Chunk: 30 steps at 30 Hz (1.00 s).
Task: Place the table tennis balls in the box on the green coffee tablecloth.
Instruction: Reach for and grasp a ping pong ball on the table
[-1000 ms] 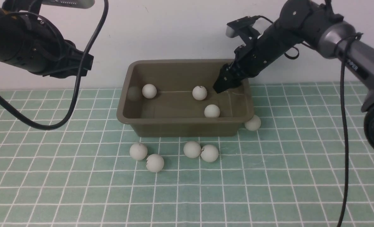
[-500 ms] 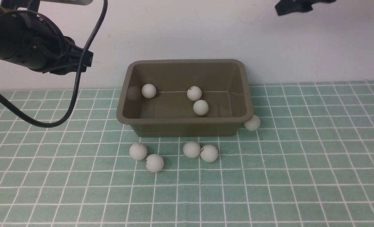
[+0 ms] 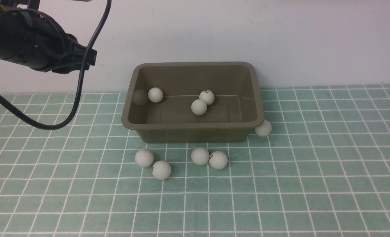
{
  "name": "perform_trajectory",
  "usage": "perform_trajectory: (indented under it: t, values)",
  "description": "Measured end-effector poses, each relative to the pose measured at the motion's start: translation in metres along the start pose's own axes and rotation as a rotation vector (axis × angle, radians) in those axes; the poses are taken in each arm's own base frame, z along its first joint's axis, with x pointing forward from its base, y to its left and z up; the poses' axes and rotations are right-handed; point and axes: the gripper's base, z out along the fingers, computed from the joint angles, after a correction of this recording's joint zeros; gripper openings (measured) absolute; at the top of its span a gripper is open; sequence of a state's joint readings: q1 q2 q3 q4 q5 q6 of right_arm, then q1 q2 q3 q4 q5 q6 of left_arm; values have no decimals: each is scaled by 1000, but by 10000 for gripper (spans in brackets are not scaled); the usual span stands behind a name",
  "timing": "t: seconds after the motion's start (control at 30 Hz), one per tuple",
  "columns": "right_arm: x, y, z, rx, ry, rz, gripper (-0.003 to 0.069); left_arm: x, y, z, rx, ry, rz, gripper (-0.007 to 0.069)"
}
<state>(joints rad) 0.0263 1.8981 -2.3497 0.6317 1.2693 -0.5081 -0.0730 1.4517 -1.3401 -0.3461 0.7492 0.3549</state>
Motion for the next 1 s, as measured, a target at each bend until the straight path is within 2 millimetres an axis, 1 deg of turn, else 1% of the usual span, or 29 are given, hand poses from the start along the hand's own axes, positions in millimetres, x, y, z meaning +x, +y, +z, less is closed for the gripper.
perform_trajectory:
  t: [0.07,0.13,0.3,0.37,0.6,0.8,0.9,1.0]
  values:
    - [-1,6,4,-37,-7,15,461,0,0,0,-1,-2,0,72]
    - [-1,16,13,-72,-1,14,461,0,0,0,-1,-2,0,72]
    - [-5,56,30,-164,18,-36,461,0,0,1,-1,-2,0,72]
    - [-4,62,33,-163,34,-56,461,0,0,1,-1,-1,-1,72]
    - [-3,61,34,-143,49,-66,461,0,0,1,-1,-1,0,72]
    - [-5,65,34,-184,38,45,461,0,0,1,-2,-1,1,72]
    - [-4,64,35,-180,44,65,461,0,0,1,-2,-1,22,74]
    - [-2,61,36,-147,59,53,461,-1,1,1,-6,-9,92,115]
